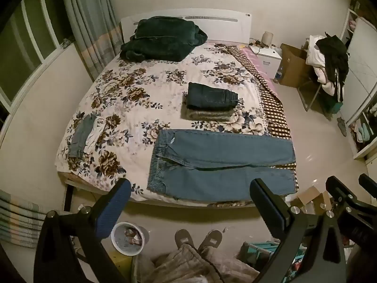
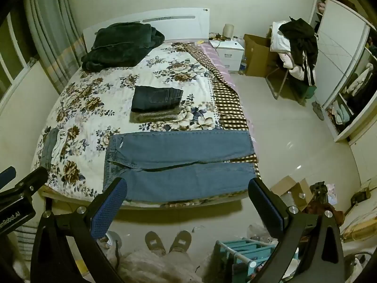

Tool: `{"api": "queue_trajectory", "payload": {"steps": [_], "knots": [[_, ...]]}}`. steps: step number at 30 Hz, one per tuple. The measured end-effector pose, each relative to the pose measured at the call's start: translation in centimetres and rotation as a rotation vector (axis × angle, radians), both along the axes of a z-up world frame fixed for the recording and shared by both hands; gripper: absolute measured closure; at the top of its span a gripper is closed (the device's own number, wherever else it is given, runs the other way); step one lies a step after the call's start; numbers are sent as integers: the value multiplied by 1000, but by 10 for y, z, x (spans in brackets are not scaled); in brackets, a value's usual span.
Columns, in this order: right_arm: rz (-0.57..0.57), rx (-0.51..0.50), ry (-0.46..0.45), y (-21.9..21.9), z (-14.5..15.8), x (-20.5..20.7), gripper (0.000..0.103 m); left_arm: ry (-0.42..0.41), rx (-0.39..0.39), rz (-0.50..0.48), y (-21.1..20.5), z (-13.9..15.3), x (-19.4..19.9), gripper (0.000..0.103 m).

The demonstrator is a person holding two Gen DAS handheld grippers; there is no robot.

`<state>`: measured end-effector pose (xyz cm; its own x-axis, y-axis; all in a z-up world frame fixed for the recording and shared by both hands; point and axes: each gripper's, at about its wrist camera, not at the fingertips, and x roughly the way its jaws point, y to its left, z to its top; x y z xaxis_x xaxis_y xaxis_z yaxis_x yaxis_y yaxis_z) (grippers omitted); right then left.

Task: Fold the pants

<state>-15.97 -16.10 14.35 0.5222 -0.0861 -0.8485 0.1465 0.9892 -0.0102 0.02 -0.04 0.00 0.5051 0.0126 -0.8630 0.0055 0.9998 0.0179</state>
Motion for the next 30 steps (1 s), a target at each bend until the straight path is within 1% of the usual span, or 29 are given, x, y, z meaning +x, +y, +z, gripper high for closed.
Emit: {"api": "queue_trajectory", "payload": {"steps": [9, 15, 17, 25, 26, 30], "knots": [[-3, -11, 5, 0, 1, 0, 0, -16, 3, -1, -3, -1, -4, 0], [-1, -9, 9, 0, 3, -1, 0, -13, 9, -14, -9, 1, -8, 0], [0, -7, 7, -1, 4, -1, 0, -11, 7, -10, -6, 4, -3, 0], [0, -7, 8, 1, 1, -3, 0, -17, 10, -7, -6, 4, -4, 0], [0, -6, 7, 1, 1, -3, 0, -16, 11, -7, -8, 10, 1, 0], [0, -7, 6, 1, 1, -4, 0, -15, 10, -5, -11, 15, 4, 0]]}}
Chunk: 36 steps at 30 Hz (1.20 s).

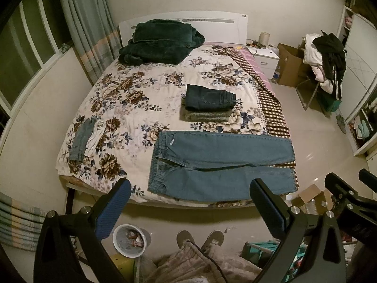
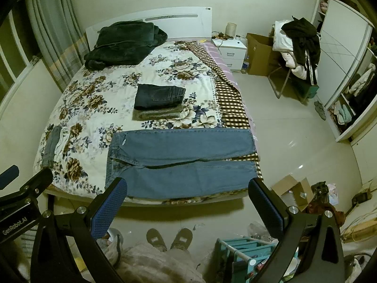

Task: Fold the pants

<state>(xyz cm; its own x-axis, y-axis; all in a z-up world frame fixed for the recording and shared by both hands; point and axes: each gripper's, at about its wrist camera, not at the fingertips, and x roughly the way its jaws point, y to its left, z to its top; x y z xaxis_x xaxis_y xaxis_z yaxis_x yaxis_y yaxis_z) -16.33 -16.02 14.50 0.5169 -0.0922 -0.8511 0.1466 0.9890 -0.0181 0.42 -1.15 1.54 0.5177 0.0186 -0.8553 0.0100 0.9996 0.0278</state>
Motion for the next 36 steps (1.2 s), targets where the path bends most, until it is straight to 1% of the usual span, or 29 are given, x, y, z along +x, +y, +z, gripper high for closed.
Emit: {"api": "queue_trajectory", "payload": {"steps": [4, 6, 29, 36], "knots": [[0, 0, 0, 0, 0, 0, 0, -3, -2, -6, 2, -3, -2, 0], [0, 1, 0, -1, 1, 0, 0, -9, -2, -12, 1, 1, -8, 0], [0, 4, -3, -1, 4, -2, 0, -14, -4, -9, 0, 3, -8, 0], [2, 2, -3, -1, 4, -3, 0, -17, -2, -8, -3, 8, -9, 0]]}}
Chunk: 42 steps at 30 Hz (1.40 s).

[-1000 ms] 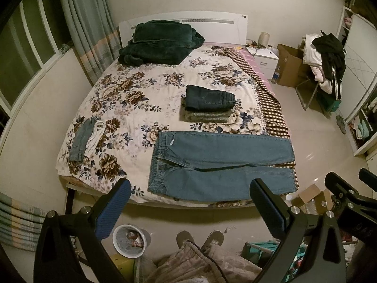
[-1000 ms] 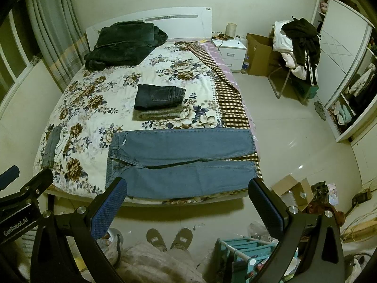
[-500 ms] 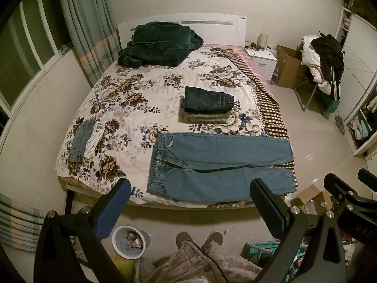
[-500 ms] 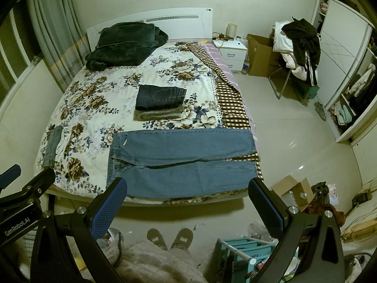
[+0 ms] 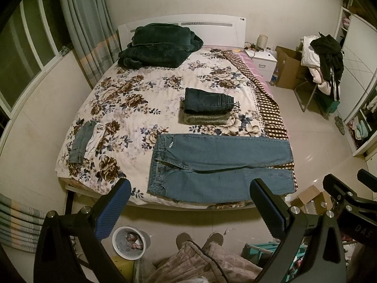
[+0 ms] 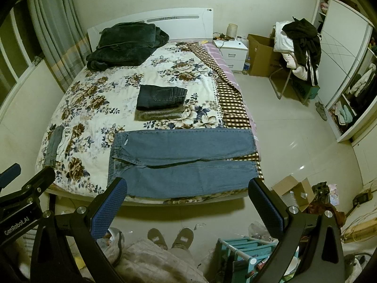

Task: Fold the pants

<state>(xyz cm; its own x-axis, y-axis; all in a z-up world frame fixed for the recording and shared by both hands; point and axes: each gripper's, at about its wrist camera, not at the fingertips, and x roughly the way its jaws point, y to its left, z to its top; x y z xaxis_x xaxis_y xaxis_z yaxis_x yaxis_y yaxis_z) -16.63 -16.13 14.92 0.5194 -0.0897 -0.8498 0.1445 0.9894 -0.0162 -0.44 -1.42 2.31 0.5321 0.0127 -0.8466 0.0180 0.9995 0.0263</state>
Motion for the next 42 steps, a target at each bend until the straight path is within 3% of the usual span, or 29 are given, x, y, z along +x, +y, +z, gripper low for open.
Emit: {"api": "queue_trajectory", "payload": {"steps": [16, 23, 29, 34, 39, 42], "knots": [[0, 5, 1, -1, 1, 0, 0, -3, 0, 4, -2, 2, 0, 0], [9, 15, 11, 31, -11, 1, 0, -3, 1, 3, -1, 3, 1, 0], [0, 15, 6, 30, -19, 9, 0, -18, 14, 28, -2, 5, 14, 0], [-55, 21, -13, 5, -51, 53, 0, -71, 58, 105, 3, -4, 56, 0], [-115, 15, 12, -32, -94, 123, 0, -69, 131, 172, 2, -56, 121, 0], [-172, 58, 94, -51, -141, 174, 0, -33, 159, 183, 0, -91, 147, 0]]}}
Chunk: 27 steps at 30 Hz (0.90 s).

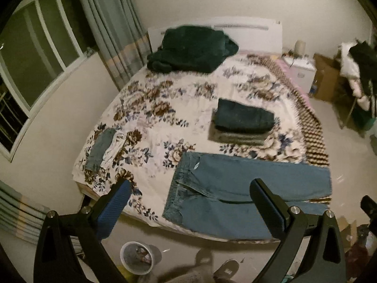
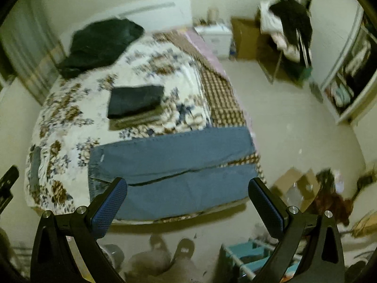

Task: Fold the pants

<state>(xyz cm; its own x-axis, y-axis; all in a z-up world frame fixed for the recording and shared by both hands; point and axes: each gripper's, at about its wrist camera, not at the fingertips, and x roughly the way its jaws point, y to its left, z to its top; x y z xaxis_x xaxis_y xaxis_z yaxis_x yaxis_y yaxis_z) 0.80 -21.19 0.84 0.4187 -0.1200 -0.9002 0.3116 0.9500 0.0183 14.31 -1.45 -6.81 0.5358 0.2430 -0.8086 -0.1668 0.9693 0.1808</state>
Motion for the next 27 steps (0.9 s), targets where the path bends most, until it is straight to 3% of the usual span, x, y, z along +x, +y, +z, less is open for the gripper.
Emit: {"api": "queue_trajectory", "payload": {"steps": [6, 14, 19, 22, 27], "knots": [[-139, 45, 124, -54, -106, 94, 0, 130, 10, 27, 1, -91, 79, 0], [-379, 137, 325, -135, -290, 236, 0, 310, 36, -1, -1, -239, 213, 0], [-510, 248, 421, -177, -416, 308, 0, 392, 90, -121, -23, -337, 278, 0], [-563, 271, 457, -189, -465, 326, 0, 436, 136, -252, -44, -397, 305, 0], [-678, 336, 474, -217, -530, 347, 0, 499, 174, -466, -74, -460, 331, 0]]}}
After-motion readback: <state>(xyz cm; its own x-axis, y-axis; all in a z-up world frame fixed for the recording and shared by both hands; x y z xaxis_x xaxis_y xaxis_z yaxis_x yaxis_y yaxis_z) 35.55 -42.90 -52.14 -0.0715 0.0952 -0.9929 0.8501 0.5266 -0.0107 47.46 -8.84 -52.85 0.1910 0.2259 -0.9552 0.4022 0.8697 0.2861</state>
